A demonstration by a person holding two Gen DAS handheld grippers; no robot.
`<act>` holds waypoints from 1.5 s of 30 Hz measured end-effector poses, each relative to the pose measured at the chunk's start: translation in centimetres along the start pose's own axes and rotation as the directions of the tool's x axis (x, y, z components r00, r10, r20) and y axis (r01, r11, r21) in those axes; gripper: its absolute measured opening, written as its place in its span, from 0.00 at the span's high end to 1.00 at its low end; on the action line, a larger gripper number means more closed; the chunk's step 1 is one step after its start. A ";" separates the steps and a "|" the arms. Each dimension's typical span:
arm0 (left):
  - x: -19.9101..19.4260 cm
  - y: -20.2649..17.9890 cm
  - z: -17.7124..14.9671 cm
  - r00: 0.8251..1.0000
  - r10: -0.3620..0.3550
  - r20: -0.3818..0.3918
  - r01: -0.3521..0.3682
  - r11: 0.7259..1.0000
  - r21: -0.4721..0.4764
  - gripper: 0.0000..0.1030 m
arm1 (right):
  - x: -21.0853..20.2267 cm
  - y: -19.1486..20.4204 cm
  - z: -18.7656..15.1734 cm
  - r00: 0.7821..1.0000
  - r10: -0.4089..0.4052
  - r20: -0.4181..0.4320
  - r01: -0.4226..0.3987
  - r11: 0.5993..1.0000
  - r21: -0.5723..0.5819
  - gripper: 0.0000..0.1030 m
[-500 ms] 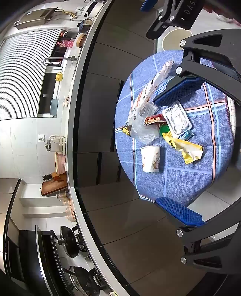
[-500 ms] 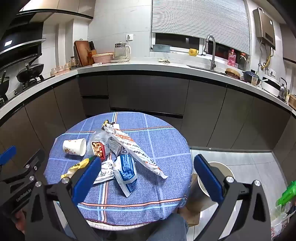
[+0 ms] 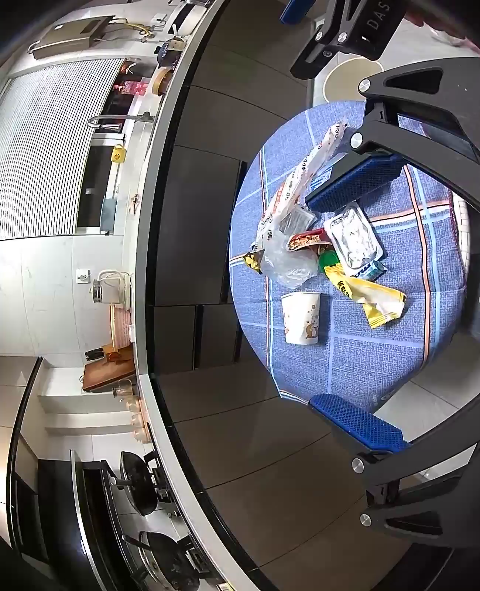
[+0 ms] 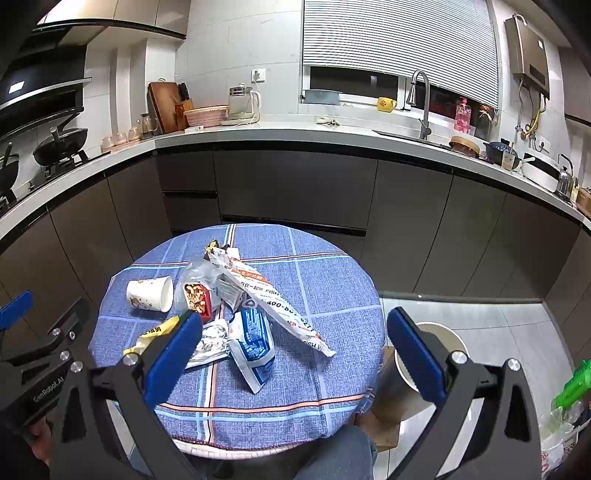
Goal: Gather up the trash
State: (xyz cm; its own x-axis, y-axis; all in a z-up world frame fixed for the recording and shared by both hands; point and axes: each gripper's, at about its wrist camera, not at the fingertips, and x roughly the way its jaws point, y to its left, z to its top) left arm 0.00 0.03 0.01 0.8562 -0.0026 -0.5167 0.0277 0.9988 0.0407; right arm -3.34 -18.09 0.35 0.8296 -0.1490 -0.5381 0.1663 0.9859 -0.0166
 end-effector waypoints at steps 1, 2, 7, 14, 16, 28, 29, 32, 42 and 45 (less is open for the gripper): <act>0.0 0.0 0.0 1.000 0.000 0.001 0.000 1.000 0.000 0.08 | 0.0 0.0 0.0 1.000 0.000 0.000 0.000 1.000 0.000 0.03; 0.0 0.0 0.0 1.000 0.000 0.001 0.000 1.000 0.000 0.08 | 0.0 0.0 0.0 1.000 0.000 0.000 0.000 1.000 -0.001 0.03; 0.0 0.0 0.0 1.000 0.000 0.001 0.000 1.000 -0.001 0.08 | 0.0 0.1 0.0 1.000 0.001 0.000 -0.001 1.000 -0.001 0.03; -0.1 -0.1 0.2 1.000 0.000 0.001 0.000 1.000 -0.001 0.08 | 0.0 0.2 0.1 1.000 0.001 -0.003 -0.001 1.000 -0.002 0.03; -0.1 -0.1 0.2 1.000 -0.001 0.001 0.001 1.000 -0.002 0.08 | 0.0 0.2 0.1 1.000 0.001 -0.002 -0.001 1.000 -0.002 0.03; -0.1 -0.1 0.2 1.000 -0.002 0.001 0.002 1.000 -0.003 0.08 | 0.1 0.1 0.0 1.000 0.002 -0.005 -0.002 1.000 0.000 0.03; -0.1 -0.1 0.2 1.000 -0.002 0.001 0.002 1.000 -0.004 0.08 | 0.1 0.1 0.0 1.000 0.001 -0.005 -0.001 1.000 -0.001 0.03; -0.1 -0.1 0.2 1.000 -0.002 0.001 0.002 1.000 -0.004 0.08 | 0.0 0.3 0.0 1.000 0.002 -0.005 -0.002 1.000 0.000 0.03; -0.3 0.0 0.3 1.000 -0.002 0.002 0.002 1.000 -0.004 0.08 | 0.4 0.5 -0.5 1.000 0.001 -0.005 -0.001 1.000 0.005 0.03; -0.5 0.0 0.3 1.000 0.000 0.003 0.000 1.000 -0.005 0.08 | 0.4 0.6 -0.6 1.000 0.002 -0.006 -0.002 1.000 0.003 0.03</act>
State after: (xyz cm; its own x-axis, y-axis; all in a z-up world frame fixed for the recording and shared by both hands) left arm -0.27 0.01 0.51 0.8579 -0.0031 -0.5138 0.0256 0.9990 0.0365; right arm -3.24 -17.48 -0.39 0.8265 -0.1467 -0.5434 0.1662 0.9860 -0.0133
